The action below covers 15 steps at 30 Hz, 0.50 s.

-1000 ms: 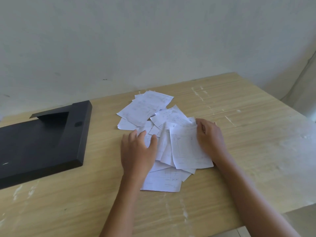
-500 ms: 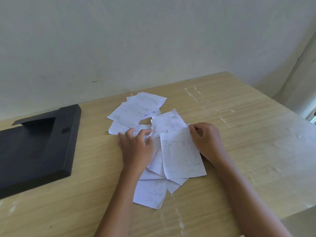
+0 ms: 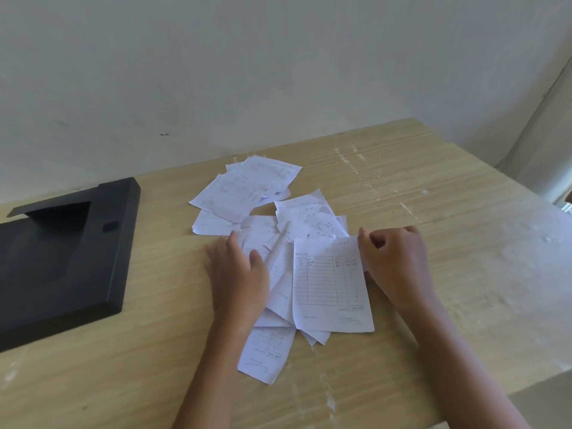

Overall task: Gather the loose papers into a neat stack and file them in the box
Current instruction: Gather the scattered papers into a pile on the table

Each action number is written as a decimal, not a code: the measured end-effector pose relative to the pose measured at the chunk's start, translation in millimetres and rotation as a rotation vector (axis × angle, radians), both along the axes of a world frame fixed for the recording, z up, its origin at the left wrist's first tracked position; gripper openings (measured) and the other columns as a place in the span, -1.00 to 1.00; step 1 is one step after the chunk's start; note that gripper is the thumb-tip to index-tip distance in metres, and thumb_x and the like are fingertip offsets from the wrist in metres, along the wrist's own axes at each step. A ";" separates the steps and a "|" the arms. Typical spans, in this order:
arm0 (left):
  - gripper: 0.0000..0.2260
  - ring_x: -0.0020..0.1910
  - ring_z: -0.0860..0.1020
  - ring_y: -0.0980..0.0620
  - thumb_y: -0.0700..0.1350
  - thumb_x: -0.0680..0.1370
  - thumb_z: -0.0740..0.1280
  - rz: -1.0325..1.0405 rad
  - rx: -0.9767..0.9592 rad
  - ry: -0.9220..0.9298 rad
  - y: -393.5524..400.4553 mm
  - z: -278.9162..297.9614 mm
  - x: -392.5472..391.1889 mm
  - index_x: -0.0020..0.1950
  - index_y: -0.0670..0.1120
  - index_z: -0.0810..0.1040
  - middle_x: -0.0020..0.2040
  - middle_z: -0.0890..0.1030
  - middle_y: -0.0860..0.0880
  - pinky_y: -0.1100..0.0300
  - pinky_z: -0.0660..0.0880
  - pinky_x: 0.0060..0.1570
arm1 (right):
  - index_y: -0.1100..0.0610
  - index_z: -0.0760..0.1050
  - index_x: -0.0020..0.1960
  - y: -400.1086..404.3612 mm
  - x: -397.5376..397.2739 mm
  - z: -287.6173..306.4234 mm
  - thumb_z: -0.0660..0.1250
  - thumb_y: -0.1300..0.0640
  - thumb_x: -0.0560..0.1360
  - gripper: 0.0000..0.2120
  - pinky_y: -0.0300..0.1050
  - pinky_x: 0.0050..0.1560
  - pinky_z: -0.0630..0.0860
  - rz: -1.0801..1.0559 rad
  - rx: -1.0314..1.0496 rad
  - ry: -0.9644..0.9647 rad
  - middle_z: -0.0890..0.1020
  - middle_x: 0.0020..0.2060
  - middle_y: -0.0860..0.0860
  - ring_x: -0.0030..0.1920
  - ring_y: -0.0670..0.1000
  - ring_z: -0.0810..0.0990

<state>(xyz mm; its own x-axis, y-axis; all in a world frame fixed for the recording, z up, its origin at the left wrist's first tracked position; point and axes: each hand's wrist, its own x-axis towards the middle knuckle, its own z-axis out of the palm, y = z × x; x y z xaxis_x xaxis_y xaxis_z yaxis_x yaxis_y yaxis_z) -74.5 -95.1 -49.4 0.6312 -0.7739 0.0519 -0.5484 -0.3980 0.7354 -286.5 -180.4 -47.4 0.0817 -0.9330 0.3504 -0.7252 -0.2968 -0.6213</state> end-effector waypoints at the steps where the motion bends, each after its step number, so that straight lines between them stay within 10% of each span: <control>1: -0.52 0.53 0.17 -0.11 -0.15 0.67 0.16 0.036 -0.056 0.114 -1.2 1.5 -8.7 0.61 -0.08 0.21 0.53 0.28 -0.07 -0.09 0.16 0.52 | 0.17 0.23 -0.56 3.5 0.3 2.7 0.26 0.05 0.59 -0.42 -0.09 0.18 0.39 0.005 0.004 -0.007 0.40 -0.70 0.02 -0.57 0.15 0.32; 5: -0.44 0.49 0.27 0.00 -0.23 0.59 0.13 0.132 -0.253 0.445 2.4 10.9 -22.8 0.59 0.07 0.23 0.45 0.32 0.11 -0.05 0.31 0.46 | 0.09 0.12 -0.51 22.9 -2.9 6.3 0.28 0.07 0.58 -0.45 -0.10 0.08 0.36 -0.012 0.019 0.023 0.18 -0.66 -0.03 -0.53 0.09 0.13; 8: -0.58 0.36 0.46 0.17 -0.18 0.63 0.22 -0.027 -0.241 0.599 23.0 20.4 -14.2 0.44 0.20 0.37 0.38 0.45 0.23 0.15 0.42 0.26 | 0.16 0.34 -0.50 37.0 -16.0 1.6 0.30 0.07 0.57 -0.52 -0.09 0.00 0.32 -0.020 0.030 0.043 0.40 -0.63 0.01 -0.49 0.05 0.34; 13: -0.49 0.45 0.30 0.26 0.15 0.59 0.30 -0.239 0.026 0.014 66.5 2.4 14.9 0.53 0.13 0.35 0.47 0.33 0.28 0.19 0.30 0.37 | 0.05 0.70 -0.15 48.8 -29.0 9.6 0.37 0.05 0.55 -0.82 -0.14 0.08 0.26 -0.012 0.059 -0.040 0.52 -0.38 -0.26 -0.14 -0.40 0.46; 15: -0.45 0.63 0.09 0.13 0.22 0.58 0.26 -0.248 0.071 -0.081 71.7 -3.6 11.5 0.54 0.09 0.34 0.59 0.23 0.20 0.09 0.17 0.54 | 0.03 0.67 -0.13 49.9 -24.7 10.7 0.37 0.01 0.55 -0.84 -0.18 0.13 0.19 0.008 0.070 -0.008 0.50 -0.35 -0.28 -0.12 -0.29 0.48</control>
<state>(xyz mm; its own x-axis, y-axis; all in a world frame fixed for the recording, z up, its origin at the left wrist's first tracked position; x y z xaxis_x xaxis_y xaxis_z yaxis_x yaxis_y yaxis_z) -63.0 -23.4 -53.0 0.4179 -0.9078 0.0349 -0.6916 -0.2930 0.6602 -311.2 -130.5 -36.7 0.0864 -0.9547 0.2847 -0.7180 -0.2578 -0.6466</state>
